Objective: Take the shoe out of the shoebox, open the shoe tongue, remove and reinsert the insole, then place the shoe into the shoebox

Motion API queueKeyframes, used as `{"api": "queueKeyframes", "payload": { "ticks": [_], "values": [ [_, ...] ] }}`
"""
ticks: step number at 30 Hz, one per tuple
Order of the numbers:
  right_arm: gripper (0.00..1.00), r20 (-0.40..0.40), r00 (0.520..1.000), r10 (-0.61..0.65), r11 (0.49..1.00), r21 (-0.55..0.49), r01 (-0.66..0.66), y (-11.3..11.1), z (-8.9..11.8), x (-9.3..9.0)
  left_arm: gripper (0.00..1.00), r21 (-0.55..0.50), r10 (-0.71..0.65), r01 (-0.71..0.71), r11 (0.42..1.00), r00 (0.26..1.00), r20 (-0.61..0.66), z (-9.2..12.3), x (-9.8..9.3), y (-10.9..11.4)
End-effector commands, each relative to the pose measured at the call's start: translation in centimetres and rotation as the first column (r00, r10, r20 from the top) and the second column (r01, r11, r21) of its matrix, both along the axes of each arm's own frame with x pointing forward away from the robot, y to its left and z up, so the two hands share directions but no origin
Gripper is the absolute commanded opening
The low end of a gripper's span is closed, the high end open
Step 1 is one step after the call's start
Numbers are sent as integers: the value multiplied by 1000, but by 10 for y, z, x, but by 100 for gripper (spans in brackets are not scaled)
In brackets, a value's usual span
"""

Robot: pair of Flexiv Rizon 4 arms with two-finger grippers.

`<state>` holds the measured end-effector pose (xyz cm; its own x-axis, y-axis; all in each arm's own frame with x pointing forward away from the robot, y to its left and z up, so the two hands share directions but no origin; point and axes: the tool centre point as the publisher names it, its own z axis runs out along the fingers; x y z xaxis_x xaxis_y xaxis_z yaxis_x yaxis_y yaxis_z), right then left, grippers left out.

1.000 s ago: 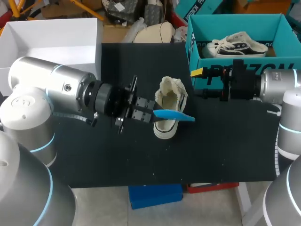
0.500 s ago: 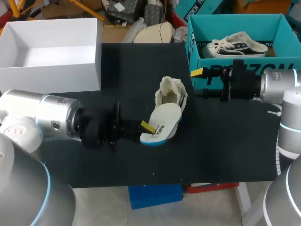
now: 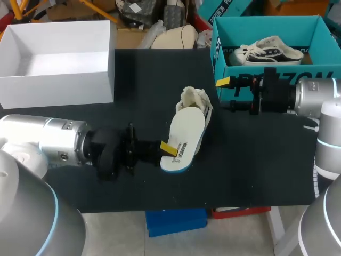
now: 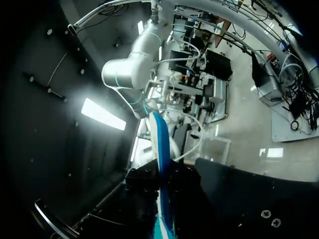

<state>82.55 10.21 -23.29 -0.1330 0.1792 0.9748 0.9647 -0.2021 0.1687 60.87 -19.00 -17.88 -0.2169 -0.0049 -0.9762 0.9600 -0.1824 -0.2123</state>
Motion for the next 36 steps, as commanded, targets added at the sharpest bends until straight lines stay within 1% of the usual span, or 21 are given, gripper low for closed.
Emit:
{"api": "queueKeyframes", "payload": {
  "ticks": [1,2,3,4,6,7,8,9,11,12,14,15,17,19,22,24,27,32,36],
  "values": [
    [100,0,1000,-4,1000,-1,4,2,-1,-1,0,17,46,-49,999,986,163,-21,-26,3],
    [100,0,1000,-4,1000,-1,4,2,-1,-1,0,4,65,-66,998,987,149,-29,-23,4],
    [100,0,1000,-4,1000,-1,4,2,-1,-1,0,-9,72,-71,997,983,170,-34,-24,5],
    [100,0,1000,-4,1000,-1,4,2,-1,-1,0,18,71,-78,997,968,241,-39,-24,4],
    [100,0,1000,-4,1000,-1,4,2,-1,-1,0,-27,81,-77,997,969,234,-48,-23,5],
    [100,0,1000,-4,1000,-1,4,2,-1,-1,0,-17,80,-78,997,957,280,-51,-22,6],
    [100,0,1000,-4,1000,-1,4,2,-1,-1,0,-22,80,-77,997,951,299,-55,-20,6],
    [100,0,1000,-4,1000,-1,4,2,-1,-1,0,-40,84,-76,996,954,287,-59,-18,7],
    [100,0,1000,-4,1000,-1,4,2,-1,-1,0,-22,84,-81,996,936,342,-66,-12,8],
    [100,0,1000,-4,1000,-1,4,2,-1,-1,0,-34,87,-80,996,942,323,-72,-5,9],
    [100,0,1000,-4,1000,-1,4,2,-1,-1,0,7,87,-98,995,918,387,-81,5,9],
    [100,0,1000,-4,1000,-1,4,2,-1,-1,0,3,89,-97,995,926,368,-86,11,9],
    [100,0,1000,-4,1000,-1,4,2,-1,-1,0,23,90,-107,994,919,383,-94,21,9],
    [100,0,1000,-4,1000,-1,4,2,-1,-1,0,31,97,-116,993,925,367,-102,36,8],
    [100,0,1000,-4,1000,-1,4,2,-1,-1,0,48,89,-116,992,920,381,-107,54,3],
    [100,0,1000,-4,1000,-1,4,2,-1,-1,0,86,73,-116,990,915,398,-110,67,-2],
    [100,0,1000,-4,1000,-1,4,2,-1,-1,0,101,70,-119,988,916,396,-113,86,-8],
    [100,0,1000,-4,1000,-1,4,2,-1,-1,0,101,75,-127,987,911,406,-111,113,-18],
    [100,0,1000,-4,1000,-1,4,2,-1,-1,0,98,76,-128,987,905,419,-107,130,-23]
  ]
}}
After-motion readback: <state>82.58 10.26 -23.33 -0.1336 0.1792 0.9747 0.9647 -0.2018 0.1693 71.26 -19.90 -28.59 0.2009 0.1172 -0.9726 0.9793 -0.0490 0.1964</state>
